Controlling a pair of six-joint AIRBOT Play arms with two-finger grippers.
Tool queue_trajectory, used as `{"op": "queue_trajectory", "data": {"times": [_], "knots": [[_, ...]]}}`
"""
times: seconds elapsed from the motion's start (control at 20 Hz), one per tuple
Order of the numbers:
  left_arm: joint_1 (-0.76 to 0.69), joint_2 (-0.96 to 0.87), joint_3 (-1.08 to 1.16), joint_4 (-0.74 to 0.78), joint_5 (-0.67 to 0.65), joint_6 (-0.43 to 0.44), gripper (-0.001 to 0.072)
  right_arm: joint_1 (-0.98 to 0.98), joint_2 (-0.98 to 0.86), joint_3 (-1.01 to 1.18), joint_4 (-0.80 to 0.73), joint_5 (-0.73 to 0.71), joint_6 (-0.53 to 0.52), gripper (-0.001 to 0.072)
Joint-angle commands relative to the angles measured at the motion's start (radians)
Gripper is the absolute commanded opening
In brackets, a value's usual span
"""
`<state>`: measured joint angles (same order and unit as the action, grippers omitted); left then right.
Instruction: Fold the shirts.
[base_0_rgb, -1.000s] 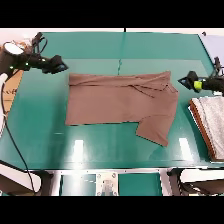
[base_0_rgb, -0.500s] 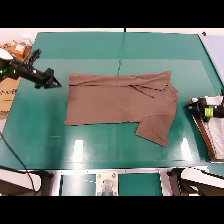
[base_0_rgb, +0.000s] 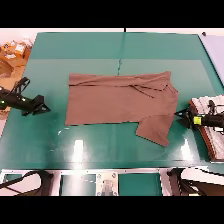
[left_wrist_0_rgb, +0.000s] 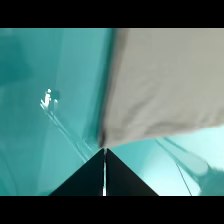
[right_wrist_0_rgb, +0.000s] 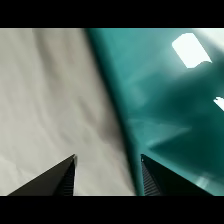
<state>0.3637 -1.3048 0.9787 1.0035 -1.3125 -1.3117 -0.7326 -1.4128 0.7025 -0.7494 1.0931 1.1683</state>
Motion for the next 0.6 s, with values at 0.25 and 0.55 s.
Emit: {"op": "queue_trajectory", "data": {"times": [0.25,0.55], "knots": [[0.029,0.026,-0.105,-0.004,0.057,-0.023,0.0474,0.045,-0.138,0.048,0.079,-0.008,-0.108,0.0480],[0.029,0.025,-0.365,-0.260,0.249,0.124,0.0474,0.045,-0.138,0.050,0.080,0.000,-0.108,0.0481]]}}
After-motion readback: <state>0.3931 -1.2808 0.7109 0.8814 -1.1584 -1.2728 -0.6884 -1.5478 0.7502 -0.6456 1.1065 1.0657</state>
